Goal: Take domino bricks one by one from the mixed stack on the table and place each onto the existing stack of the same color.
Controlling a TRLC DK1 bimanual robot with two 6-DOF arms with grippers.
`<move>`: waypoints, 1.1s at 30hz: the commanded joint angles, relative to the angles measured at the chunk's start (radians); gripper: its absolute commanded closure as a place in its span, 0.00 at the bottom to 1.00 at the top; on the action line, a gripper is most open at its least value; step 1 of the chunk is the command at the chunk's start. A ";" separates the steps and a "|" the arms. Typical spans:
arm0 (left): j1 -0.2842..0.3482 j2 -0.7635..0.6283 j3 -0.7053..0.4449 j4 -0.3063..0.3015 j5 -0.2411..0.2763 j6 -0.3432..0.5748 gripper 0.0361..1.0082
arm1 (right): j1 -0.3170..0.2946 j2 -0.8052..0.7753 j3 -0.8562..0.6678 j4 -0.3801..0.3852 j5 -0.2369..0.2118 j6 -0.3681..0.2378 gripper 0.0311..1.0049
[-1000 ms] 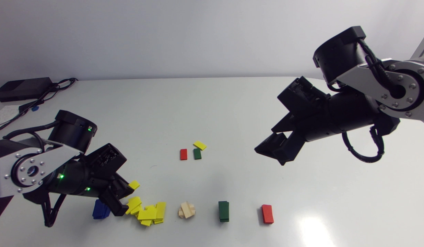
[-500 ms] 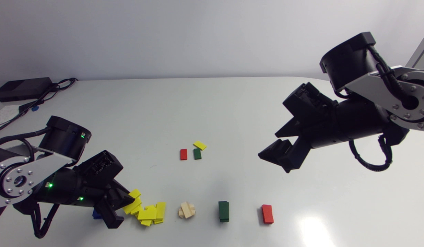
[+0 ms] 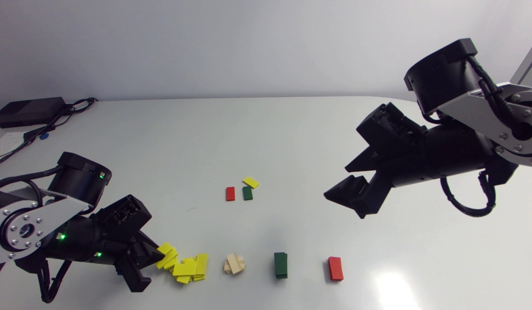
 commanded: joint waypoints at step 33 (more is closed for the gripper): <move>-0.036 0.029 -0.033 0.048 0.000 0.026 0.88 | 0.013 -0.022 -0.033 0.000 0.004 0.021 0.04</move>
